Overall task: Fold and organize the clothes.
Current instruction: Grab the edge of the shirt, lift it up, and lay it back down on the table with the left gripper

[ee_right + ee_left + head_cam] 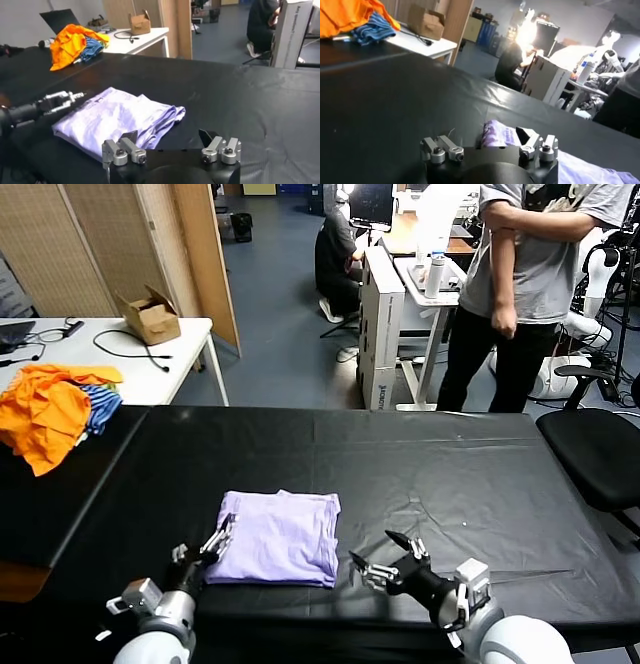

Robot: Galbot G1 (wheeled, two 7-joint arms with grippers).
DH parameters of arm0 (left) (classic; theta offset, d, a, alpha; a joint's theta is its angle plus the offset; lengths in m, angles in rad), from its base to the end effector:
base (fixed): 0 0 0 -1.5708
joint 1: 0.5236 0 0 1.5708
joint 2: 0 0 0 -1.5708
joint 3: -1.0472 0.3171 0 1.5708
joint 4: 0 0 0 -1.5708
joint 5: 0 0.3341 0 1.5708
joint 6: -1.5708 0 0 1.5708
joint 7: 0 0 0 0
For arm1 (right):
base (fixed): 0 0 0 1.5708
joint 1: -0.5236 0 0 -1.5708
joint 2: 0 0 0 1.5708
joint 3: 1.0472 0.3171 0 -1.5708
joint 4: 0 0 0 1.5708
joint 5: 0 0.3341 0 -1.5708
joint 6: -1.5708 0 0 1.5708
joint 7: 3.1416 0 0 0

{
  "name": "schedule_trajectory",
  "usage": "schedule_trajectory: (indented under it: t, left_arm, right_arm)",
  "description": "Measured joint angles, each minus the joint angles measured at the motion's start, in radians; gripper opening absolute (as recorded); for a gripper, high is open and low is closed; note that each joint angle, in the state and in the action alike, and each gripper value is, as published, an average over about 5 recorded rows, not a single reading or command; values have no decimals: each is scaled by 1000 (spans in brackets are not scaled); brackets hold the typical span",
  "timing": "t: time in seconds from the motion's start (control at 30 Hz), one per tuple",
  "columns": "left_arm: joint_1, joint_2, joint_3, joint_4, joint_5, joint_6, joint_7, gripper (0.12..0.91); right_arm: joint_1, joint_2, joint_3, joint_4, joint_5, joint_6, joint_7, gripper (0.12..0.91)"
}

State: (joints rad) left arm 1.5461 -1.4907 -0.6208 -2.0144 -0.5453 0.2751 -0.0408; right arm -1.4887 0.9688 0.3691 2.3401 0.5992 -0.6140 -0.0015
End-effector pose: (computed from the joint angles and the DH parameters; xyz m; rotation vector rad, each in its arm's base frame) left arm 0.1820 0.0431 -0.2937 0.0608 -2.7616 0.6077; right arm 0.1757 -0.0175 -0.1834 0.7483 -2.5628 -0.0122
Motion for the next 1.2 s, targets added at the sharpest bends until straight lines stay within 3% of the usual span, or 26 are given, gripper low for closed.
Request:
schedule_trajectory:
  t: [0.2,0.3,0.53,0.63,0.7,0.83,1.0,1.2]
  left_arm:
    - [-1,-1,11,21,-11,-5,3,894]
    - [-3,-2,12,26,-46,-5,3,819]
    - [-4,-2,5,26,-162,7,-2,442]
    - [-3,-1,3,19,-169,8,-6,257]
    - [-3,0,2,12,-147,7,-9,183]
    - [-7,13,-7,-3,-39,-6,-5,169]
    - [-6,56,-33,-25,184,-52,19,166]
    - [10,178,-90,-55,343,-71,18,166]
  right_arm:
    - [5,2,-3,-3,-1,0,0,907]
    - [4,2,-2,-6,-3,0,0,907]
    - [5,5,-5,-10,-7,1,0,907]
    - [5,9,-5,-12,-11,1,0,907]
    - [4,12,-6,-13,-14,1,0,907]
    - [1,17,-4,-13,-27,3,0,907]
    - [-4,24,2,-16,-40,8,2,907]
    - [-6,35,3,-25,-48,11,6,907]
